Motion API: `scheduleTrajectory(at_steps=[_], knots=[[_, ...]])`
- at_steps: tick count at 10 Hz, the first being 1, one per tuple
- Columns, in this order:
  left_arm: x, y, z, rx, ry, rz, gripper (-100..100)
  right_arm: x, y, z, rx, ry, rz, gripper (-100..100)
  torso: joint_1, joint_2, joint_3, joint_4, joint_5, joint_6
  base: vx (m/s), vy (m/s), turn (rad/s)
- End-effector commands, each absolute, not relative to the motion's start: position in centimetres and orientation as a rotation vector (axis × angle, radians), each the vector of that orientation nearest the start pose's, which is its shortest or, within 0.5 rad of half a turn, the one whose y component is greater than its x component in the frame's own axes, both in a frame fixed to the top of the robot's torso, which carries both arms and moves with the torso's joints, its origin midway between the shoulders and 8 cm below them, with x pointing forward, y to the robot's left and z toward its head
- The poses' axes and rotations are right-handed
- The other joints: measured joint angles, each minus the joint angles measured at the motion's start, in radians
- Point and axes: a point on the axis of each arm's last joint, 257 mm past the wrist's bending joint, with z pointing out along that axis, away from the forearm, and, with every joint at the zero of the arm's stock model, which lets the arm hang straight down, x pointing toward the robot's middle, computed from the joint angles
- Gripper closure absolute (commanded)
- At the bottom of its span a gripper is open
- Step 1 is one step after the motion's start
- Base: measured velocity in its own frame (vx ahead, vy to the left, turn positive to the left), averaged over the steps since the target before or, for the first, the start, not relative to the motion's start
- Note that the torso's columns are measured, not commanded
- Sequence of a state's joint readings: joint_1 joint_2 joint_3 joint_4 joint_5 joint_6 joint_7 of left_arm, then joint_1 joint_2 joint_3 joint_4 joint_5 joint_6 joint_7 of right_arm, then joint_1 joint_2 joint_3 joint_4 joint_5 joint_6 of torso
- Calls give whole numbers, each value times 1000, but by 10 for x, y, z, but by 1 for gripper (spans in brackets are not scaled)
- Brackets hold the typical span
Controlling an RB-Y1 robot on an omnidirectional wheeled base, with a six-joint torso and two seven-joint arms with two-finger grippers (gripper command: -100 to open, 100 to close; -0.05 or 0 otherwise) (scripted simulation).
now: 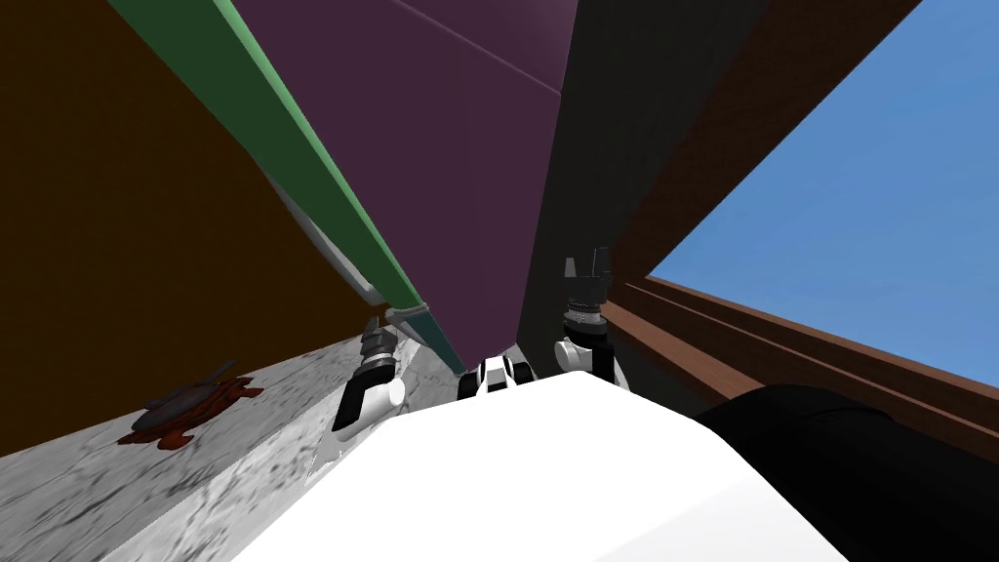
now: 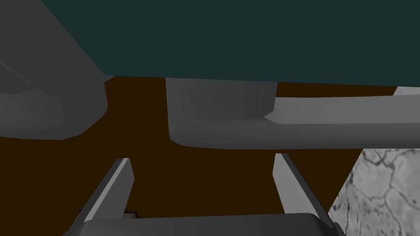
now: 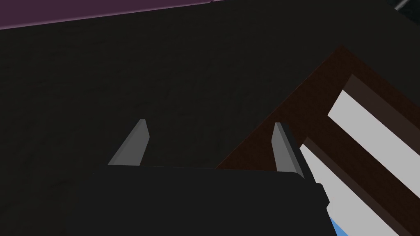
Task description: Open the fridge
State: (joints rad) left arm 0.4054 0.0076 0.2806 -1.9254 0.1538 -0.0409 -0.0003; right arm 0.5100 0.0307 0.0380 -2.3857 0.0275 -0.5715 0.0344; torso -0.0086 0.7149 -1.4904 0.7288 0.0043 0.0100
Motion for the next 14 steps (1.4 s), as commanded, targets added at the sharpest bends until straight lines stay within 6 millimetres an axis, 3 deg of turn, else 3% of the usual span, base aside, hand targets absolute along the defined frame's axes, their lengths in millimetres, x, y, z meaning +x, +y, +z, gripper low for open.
scheduleTrajectory(at_steps=[1,2,6,8,14], knots=[[392,433,-208,-1357,877,-931,-100,307,-262,80,519,490,1318,0,7,0,1,3,-4,-2,16,35,74],[390,435,-208,-1358,876,-925,100,307,-262,80,519,489,1318,0,9,4,4,4,-2,-1,-29,1,31],[404,426,-209,-1347,908,-963,100,307,-262,80,518,490,1318,0,15,13,8,10,-4,-1,-57,233,-65],[418,416,-206,-1327,938,-1006,100,307,-262,80,518,490,1318,0,7,9,6,9,-7,1,-67,274,-89],[439,401,-202,-1298,985,-1063,100,307,-262,80,518,490,1318,0,5,4,3,11,-8,8,-71,297,-93]])
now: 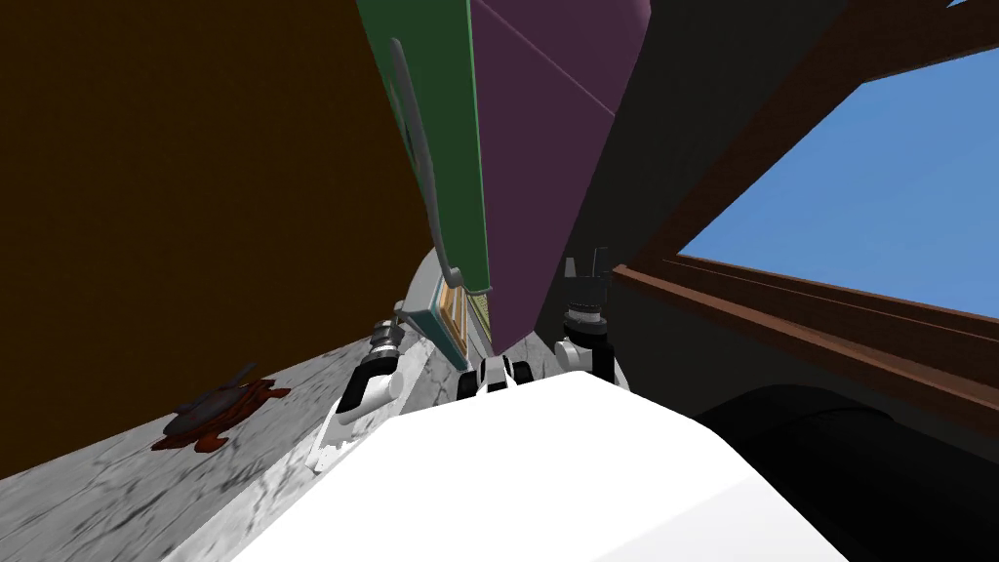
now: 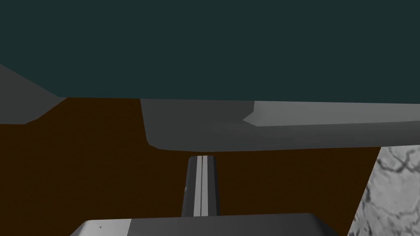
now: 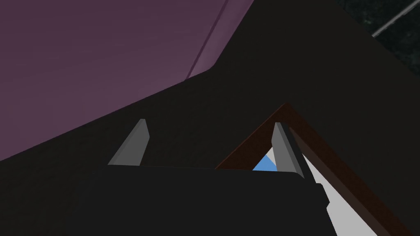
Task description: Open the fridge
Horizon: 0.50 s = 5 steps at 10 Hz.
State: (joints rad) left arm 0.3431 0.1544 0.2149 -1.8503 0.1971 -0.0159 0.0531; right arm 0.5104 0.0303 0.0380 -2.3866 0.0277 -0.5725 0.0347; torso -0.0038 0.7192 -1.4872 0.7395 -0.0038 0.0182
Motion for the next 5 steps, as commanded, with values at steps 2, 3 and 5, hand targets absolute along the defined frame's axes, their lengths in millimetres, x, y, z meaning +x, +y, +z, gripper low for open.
scheduleTrajectory(at_steps=[2,3,5], knots=[[445,396,-200,-1288,1001,-1080,100,307,-262,80,518,490,1318,0,-3,6,4,0,-1,-6,-86,273,-76],[451,392,-199,-1278,1017,-1096,100,307,-262,80,518,490,1318,0,-4,9,5,1,-1,-9,-71,292,-155],[457,387,-198,-1268,1034,-1111,100,307,-262,80,518,490,1318,0,1,10,6,1,1,-9,-85,324,-93]])
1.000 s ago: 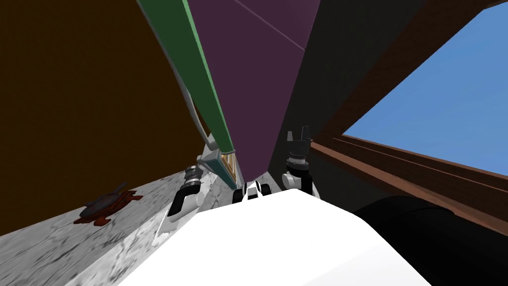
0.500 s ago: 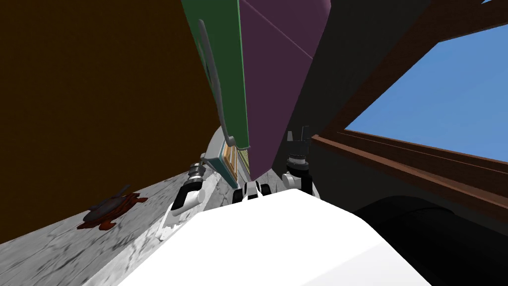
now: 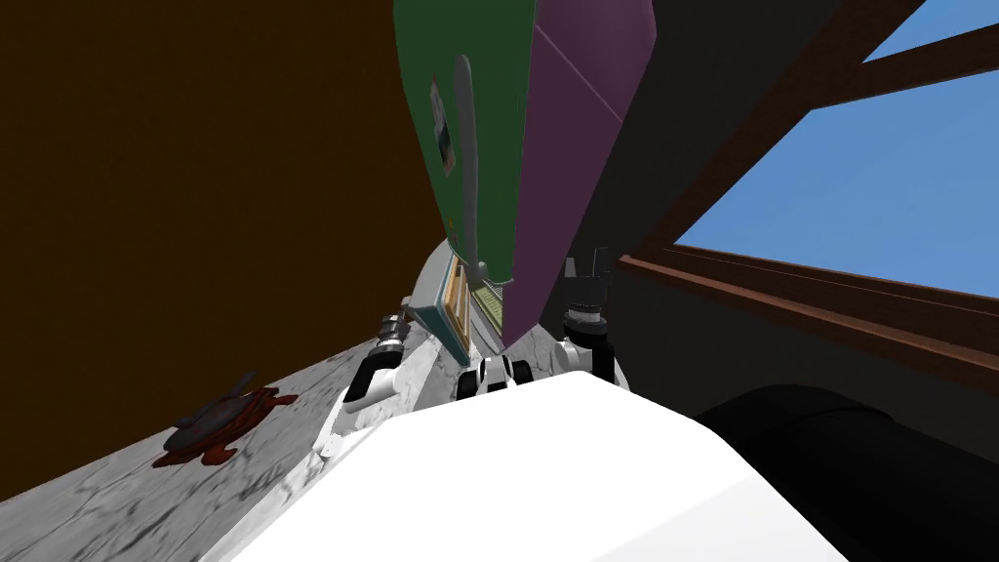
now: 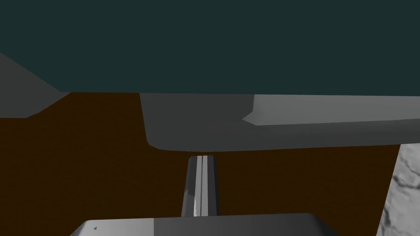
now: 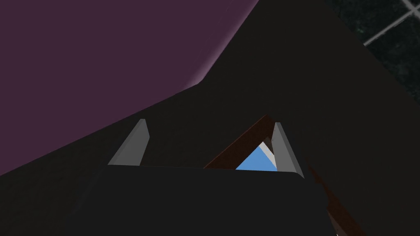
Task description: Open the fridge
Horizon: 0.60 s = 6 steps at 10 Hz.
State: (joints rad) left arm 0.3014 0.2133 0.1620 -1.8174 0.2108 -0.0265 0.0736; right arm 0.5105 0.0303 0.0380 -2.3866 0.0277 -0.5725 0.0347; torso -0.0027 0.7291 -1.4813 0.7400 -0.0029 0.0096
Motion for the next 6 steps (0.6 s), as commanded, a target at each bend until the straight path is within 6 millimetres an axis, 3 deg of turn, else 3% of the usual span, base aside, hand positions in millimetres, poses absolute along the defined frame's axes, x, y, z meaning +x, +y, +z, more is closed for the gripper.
scheduleTrajectory(at_steps=[1,2,5,6], knots=[[454,391,-206,-1280,1036,-1099,100,307,-262,80,518,490,1318,0,1,3,2,-1,1,-5,-47,152,-27],[460,377,-202,-1273,1049,-1131,-100,307,-262,80,518,490,1318,0,-7,5,3,-2,0,-8,31,46,-175],[457,390,-197,-1269,1031,-1114,-100,307,-262,80,518,489,1318,0,3,-7,-3,-8,5,-4,44,27,35],[456,393,-197,-1270,1030,-1109,100,307,-262,80,518,489,1318,0,5,-5,-3,-7,6,-2,-15,1,27]])
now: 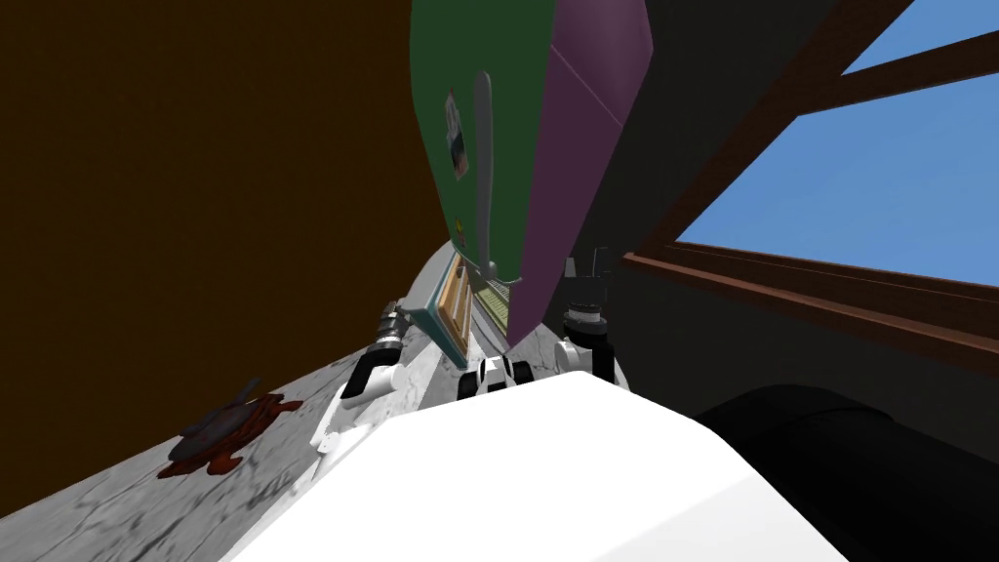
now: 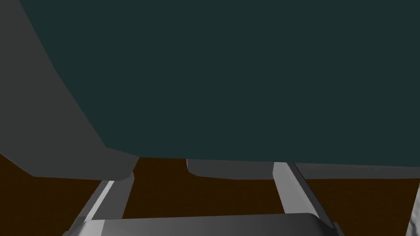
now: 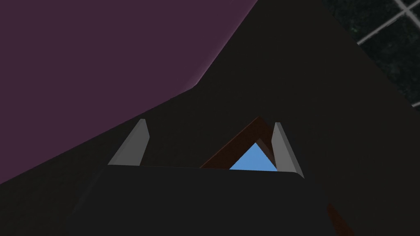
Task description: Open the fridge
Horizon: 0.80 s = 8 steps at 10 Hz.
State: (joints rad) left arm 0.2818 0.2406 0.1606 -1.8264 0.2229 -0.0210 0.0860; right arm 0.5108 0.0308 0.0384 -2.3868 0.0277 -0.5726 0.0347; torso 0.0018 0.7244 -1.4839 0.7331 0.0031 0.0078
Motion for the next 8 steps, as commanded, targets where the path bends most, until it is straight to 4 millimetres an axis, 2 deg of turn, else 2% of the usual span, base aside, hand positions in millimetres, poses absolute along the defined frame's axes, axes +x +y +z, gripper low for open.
scheduleTrajectory(at_steps=[1,4,6,8], knots=[[456,389,-197,-1266,1041,-1117,100,307,-262,80,518,489,1318,0,-2,6,4,3,-2,-2,0,118,-51],[456,376,-192,-1242,1068,-1152,100,307,-262,80,518,490,1317,0,5,7,4,9,-5,0,24,361,-130],[456,367,-189,-1228,1086,-1175,100,307,-262,80,518,490,1317,0,-9,8,4,7,-7,0,3,377,-142],[455,357,-187,-1214,1105,-1199,100,307,-262,80,518,490,1317,0,-12,10,5,9,-9,-1,14,370,-138]])
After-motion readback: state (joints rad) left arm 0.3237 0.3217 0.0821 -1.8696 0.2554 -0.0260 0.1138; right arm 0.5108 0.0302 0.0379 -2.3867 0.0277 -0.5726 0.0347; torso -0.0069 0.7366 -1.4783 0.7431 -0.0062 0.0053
